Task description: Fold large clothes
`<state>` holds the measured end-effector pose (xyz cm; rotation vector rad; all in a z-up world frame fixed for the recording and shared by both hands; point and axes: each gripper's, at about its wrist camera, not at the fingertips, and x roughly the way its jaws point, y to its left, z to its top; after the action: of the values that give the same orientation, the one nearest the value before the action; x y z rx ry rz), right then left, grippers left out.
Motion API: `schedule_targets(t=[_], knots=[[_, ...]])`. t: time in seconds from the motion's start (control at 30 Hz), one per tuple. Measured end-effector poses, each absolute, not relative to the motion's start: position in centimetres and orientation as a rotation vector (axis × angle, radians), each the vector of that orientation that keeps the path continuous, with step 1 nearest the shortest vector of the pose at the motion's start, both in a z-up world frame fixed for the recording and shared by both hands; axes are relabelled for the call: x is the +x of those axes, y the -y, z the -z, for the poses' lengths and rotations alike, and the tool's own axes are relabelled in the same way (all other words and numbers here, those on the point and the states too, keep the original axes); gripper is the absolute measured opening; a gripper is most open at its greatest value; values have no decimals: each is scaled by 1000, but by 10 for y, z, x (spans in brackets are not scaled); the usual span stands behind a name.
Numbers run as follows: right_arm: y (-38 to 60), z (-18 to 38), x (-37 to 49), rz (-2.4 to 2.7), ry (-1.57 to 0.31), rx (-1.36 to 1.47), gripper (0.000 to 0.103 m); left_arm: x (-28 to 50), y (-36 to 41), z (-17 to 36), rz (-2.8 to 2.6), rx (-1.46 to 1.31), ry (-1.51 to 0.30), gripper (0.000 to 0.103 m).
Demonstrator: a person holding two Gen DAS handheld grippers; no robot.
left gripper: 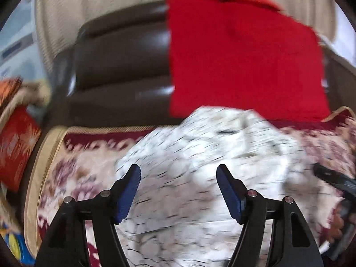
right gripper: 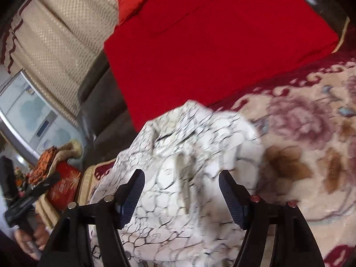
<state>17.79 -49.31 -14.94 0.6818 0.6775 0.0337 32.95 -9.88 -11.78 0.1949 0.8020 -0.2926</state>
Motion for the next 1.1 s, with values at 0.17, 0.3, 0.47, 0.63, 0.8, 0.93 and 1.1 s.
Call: schedule_targets(t=[0.17,0.3,0.47,0.63,0.8,0.93,1.1], knots=[[465,169,217,-56,-750,621,73,361,84,184,207,163,-925,71],[454,200,246,-48,-811,642,73,379,79,234,144,175,-1016,71],[425,207,264,-156,-855,570,27,373,81,236,146,209,-998,71],[417,163,233,-129,-700,457,22,355,71,213,168,103,-892,71],[431,211,248,-22,-975,488,27,363,92,254,119,235,-998,72],[428,204,242,-25,-962,451,35,352,90,236,156,235,-976,71],[438,166,202,-28,-760,497,83,323,63,212,175,215,-933,75]])
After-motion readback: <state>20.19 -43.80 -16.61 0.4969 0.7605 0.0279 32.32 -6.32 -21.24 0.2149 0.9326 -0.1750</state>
